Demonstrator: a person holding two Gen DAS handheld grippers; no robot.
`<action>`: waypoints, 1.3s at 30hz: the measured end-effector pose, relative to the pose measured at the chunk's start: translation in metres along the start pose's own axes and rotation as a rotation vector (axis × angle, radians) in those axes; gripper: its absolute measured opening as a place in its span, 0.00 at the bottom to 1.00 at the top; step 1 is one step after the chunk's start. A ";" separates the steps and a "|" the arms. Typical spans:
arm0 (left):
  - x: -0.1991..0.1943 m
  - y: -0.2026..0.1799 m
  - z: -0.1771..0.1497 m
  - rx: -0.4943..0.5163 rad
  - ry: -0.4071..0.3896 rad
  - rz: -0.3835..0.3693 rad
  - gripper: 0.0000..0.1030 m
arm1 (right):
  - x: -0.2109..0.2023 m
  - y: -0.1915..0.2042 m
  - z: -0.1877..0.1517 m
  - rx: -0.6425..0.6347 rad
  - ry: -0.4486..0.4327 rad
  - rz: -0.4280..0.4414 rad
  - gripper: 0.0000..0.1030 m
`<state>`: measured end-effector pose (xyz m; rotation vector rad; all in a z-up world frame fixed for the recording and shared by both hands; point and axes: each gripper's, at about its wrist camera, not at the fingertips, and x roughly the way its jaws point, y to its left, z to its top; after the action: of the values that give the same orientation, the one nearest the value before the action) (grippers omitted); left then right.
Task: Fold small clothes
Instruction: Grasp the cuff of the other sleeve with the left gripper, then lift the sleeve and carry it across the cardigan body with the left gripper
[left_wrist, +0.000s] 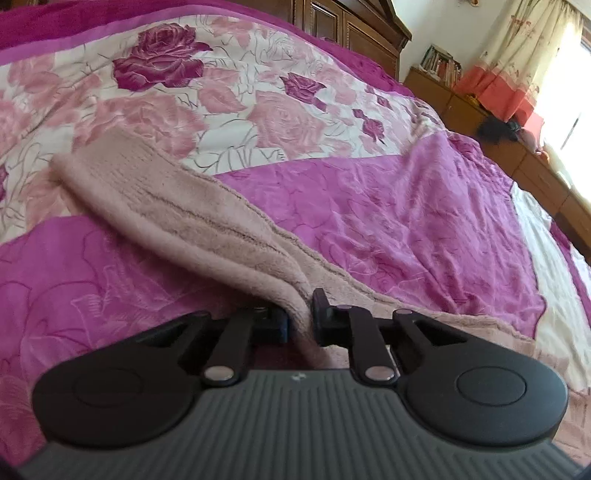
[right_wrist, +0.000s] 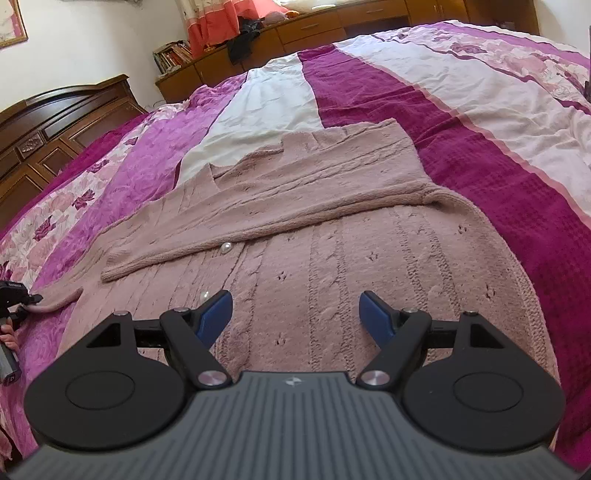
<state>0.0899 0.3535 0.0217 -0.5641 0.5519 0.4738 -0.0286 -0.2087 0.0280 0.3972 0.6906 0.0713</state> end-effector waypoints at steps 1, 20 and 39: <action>-0.002 0.000 0.001 0.001 -0.006 -0.012 0.11 | 0.000 -0.001 0.000 0.001 -0.002 -0.001 0.79; -0.092 -0.101 0.007 0.188 -0.180 -0.227 0.10 | -0.003 -0.009 0.008 0.033 -0.019 0.020 0.79; -0.121 -0.242 -0.045 0.321 -0.157 -0.367 0.10 | -0.006 -0.034 0.011 0.095 -0.031 0.078 0.79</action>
<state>0.1172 0.1129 0.1507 -0.3058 0.3527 0.0754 -0.0289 -0.2452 0.0262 0.5153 0.6493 0.1059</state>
